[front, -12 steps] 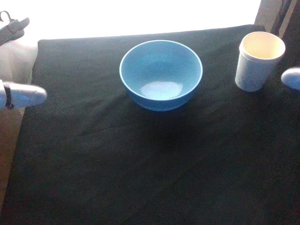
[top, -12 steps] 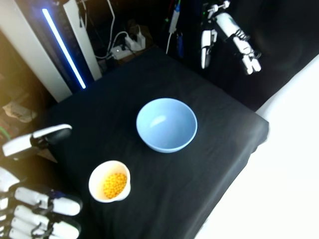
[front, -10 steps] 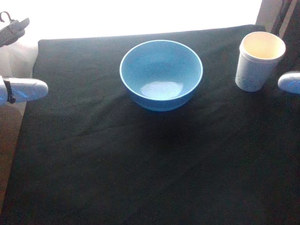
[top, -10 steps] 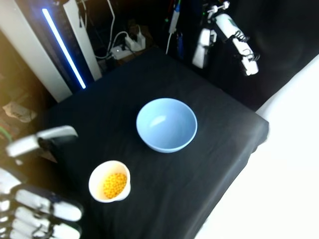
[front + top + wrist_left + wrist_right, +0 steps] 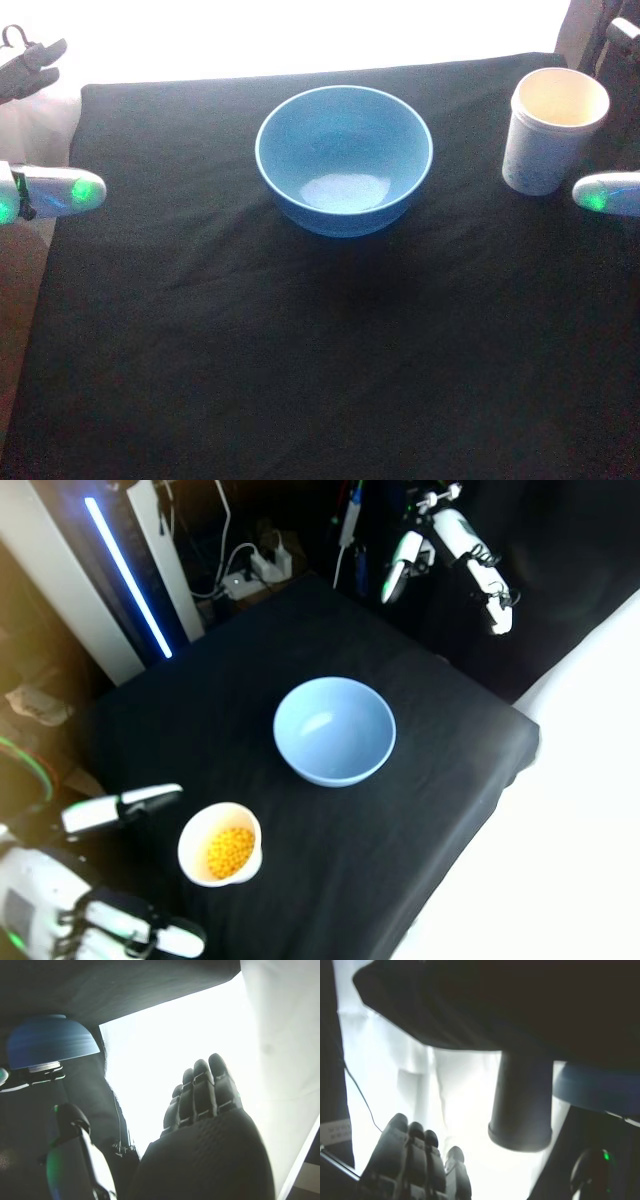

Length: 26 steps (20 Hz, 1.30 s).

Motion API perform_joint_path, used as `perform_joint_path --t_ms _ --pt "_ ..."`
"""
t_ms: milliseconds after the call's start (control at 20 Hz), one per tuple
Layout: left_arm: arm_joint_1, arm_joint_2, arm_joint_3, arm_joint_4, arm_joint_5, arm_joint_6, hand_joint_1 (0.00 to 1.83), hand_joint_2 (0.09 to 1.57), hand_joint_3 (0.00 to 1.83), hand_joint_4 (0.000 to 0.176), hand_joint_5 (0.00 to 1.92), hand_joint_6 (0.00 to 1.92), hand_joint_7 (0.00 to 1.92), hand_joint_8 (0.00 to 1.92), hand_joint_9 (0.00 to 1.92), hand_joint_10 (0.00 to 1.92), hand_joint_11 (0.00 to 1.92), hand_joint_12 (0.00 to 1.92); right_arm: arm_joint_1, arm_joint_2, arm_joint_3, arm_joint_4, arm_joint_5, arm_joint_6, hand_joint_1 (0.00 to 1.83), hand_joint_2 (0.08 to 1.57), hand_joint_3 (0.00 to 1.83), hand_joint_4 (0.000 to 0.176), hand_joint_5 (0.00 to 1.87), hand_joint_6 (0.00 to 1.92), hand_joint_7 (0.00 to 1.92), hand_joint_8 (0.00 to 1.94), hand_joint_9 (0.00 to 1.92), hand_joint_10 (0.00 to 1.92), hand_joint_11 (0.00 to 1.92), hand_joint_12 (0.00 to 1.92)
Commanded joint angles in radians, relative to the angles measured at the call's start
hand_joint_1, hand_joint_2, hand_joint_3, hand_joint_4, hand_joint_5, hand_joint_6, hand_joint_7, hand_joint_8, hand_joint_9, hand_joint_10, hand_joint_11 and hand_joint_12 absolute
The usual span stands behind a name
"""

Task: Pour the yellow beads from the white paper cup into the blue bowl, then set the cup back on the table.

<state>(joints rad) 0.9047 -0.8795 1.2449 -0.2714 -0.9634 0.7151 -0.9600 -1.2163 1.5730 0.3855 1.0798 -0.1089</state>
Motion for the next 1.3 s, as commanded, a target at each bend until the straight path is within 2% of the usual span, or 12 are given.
perform_joint_path --t_ms 0,150,300,350,550,650,850,1050,1100,1150,1200,1250 --pt "-0.014 0.003 0.011 -0.016 -0.104 -0.009 0.51 0.79 0.00 0.049 0.01 0.00 0.22 0.00 0.23 0.01 0.01 0.42 0.005 0.002 0.016 0.031 0.113 0.023 0.77 0.62 0.01 0.157 0.00 0.00 0.00 0.00 0.00 0.00 0.00 0.00" --pt "-0.019 0.002 0.014 -0.008 -0.094 -0.010 0.50 0.79 0.00 0.056 0.01 0.00 0.19 0.00 0.22 0.00 0.00 0.39 0.005 -0.019 0.038 0.044 0.088 0.024 0.76 0.65 0.02 0.175 0.00 0.00 0.00 0.00 0.00 0.00 0.00 0.00" --pt "-0.031 -0.003 0.018 0.004 -0.083 -0.011 0.54 0.80 0.01 0.060 0.01 0.00 0.21 0.00 0.24 0.01 0.01 0.37 0.007 -0.034 0.051 0.054 0.071 0.024 0.75 0.63 0.00 0.160 0.01 0.00 0.00 0.00 0.00 0.00 0.00 0.00" --pt "-0.034 -0.006 0.019 0.007 -0.080 -0.011 0.56 0.81 0.01 0.059 0.01 0.00 0.22 0.00 0.24 0.01 0.01 0.38 0.011 -0.039 0.055 0.056 0.066 0.024 0.74 0.61 0.00 0.173 0.01 0.00 0.00 0.00 0.00 0.00 0.00 0.00" --pt "-0.040 -0.016 0.025 0.018 -0.070 -0.011 0.57 0.84 0.01 0.065 0.00 0.00 0.22 0.00 0.26 0.00 0.00 0.41 0.034 -0.068 0.078 0.059 0.040 0.024 0.74 0.58 0.00 0.170 0.03 0.01 0.01 0.00 0.00 0.00 0.00 0.00" --pt "-0.044 -0.017 0.027 0.022 -0.068 -0.014 0.57 0.84 0.00 0.068 0.00 0.00 0.22 0.00 0.26 0.00 0.00 0.36 0.041 -0.079 0.084 0.059 0.033 0.024 0.75 0.57 0.00 0.144 0.02 0.00 0.00 0.00 0.00 0.00 0.00 0.00" --pt "-0.044 -0.020 0.037 0.026 -0.070 -0.038 0.59 0.89 0.01 0.048 0.01 0.00 0.21 0.00 0.26 0.00 0.00 0.39 0.056 -0.104 0.103 0.059 0.013 0.024 0.83 0.54 0.00 0.152 0.03 0.01 0.00 0.00 0.00 0.00 0.00 0.00" --pt "-0.046 -0.021 0.036 0.032 -0.070 -0.042 0.58 0.90 0.01 0.057 0.01 0.00 0.24 0.01 0.27 0.00 0.01 0.40 0.070 -0.128 0.122 0.065 0.005 0.026 0.84 0.58 0.00 0.150 0.04 0.01 0.00 0.00 0.00 0.00 0.00 0.00" --pt "-0.048 -0.022 0.036 0.033 -0.070 -0.042 0.59 0.90 0.00 0.069 0.01 0.00 0.24 0.01 0.28 0.01 0.00 0.40 0.070 -0.133 0.126 0.071 0.005 0.030 0.82 0.58 0.00 0.154 0.05 0.01 0.00 0.00 0.00 0.00 0.00 0.00" --pt "-0.050 -0.022 0.036 0.034 -0.070 -0.042 0.58 0.90 0.00 0.074 0.00 0.00 0.24 0.01 0.28 0.01 0.01 0.40 0.071 -0.138 0.130 0.079 0.005 0.033 0.81 0.59 0.01 0.134 0.05 0.01 0.00 0.00 0.00 0.00 0.00 0.00" --pt "-0.052 -0.023 0.036 0.035 -0.070 -0.042 0.58 0.90 0.00 0.074 0.00 0.00 0.24 0.01 0.28 0.01 0.01 0.40 0.071 -0.141 0.132 0.083 0.005 0.033 0.80 0.59 0.01 0.127 0.04 0.01 0.00 0.00 0.00 0.00 0.00 0.00" --pt "-0.054 -0.025 0.036 0.037 -0.070 -0.042 0.59 0.90 0.00 0.058 0.00 0.00 0.24 0.01 0.28 0.01 0.01 0.40 0.071 -0.145 0.136 0.087 0.005 0.034 0.79 0.59 0.00 0.125 0.04 0.00 0.00 0.00 0.00 0.00 0.00 0.00"
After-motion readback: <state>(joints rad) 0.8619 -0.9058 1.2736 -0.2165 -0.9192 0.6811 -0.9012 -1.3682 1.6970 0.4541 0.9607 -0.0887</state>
